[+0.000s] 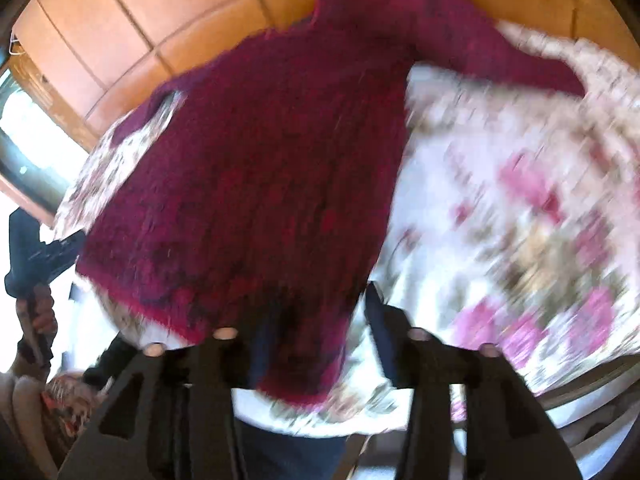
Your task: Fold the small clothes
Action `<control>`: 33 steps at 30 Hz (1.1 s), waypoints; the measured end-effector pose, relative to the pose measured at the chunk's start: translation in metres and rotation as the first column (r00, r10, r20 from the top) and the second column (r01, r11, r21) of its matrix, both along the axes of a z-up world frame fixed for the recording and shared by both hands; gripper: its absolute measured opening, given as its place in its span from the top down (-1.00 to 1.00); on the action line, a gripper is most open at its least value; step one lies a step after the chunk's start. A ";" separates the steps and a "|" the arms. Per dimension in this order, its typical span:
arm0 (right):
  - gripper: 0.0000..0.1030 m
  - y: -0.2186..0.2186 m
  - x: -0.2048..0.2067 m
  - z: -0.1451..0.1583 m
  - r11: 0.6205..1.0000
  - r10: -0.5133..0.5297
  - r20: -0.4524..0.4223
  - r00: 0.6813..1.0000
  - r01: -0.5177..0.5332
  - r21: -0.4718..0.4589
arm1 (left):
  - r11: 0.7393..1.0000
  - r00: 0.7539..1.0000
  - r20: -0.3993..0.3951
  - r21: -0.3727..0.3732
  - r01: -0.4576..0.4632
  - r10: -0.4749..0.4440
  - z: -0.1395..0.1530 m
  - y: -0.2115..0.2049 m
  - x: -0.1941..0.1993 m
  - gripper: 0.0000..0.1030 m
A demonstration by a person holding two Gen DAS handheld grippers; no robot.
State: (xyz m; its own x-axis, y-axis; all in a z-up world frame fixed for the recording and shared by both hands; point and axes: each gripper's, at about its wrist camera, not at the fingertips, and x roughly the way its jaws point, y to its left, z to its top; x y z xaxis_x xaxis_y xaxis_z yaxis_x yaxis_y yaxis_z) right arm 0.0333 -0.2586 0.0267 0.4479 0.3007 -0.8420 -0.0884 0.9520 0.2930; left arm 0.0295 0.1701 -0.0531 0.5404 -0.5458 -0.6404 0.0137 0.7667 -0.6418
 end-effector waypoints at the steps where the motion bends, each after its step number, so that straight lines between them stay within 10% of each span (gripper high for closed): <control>1: -0.33 0.000 0.005 0.007 1.000 -0.012 0.031 0.999 0.012 0.000 | 0.999 0.999 0.007 -0.001 -0.039 0.039 0.002 0.008 0.005 0.00; 6: -0.57 0.037 0.051 0.013 0.998 -0.002 0.115 0.993 -0.006 0.066 | 0.964 0.964 -0.025 0.020 -0.264 0.264 0.001 0.060 0.040 -0.20; 15: -0.57 0.180 0.123 -0.016 0.959 0.247 0.134 0.960 -0.262 0.105 | 0.833 0.831 -0.060 0.001 -0.554 0.553 0.004 0.165 0.119 -0.38; 23: -0.65 0.238 0.099 -0.053 0.895 0.434 0.140 0.890 -0.444 0.047 | 0.727 0.724 -0.080 0.140 -0.672 0.685 -0.004 0.235 0.207 -0.41; 28: -0.71 0.233 0.102 -0.058 0.890 0.434 0.138 0.890 -0.447 0.089 | 0.702 0.693 -0.117 0.075 -0.708 0.712 -0.011 0.262 0.240 -0.40; 29: -0.73 0.233 0.102 -0.059 0.888 0.439 0.139 0.888 -0.452 0.084 | 0.704 0.696 -0.105 0.073 -0.706 0.710 -0.013 0.262 0.246 -0.33; 31: -0.76 0.237 0.099 -0.057 0.886 0.446 0.140 0.884 -0.458 0.072 | 0.721 0.716 -0.089 0.108 -0.684 0.693 -0.010 0.262 0.257 0.80; 33: -0.77 0.239 0.099 -0.057 0.885 0.451 0.137 0.882 -0.462 0.061 | 0.709 0.718 -0.043 0.209 -0.674 0.695 -0.003 0.264 0.266 0.91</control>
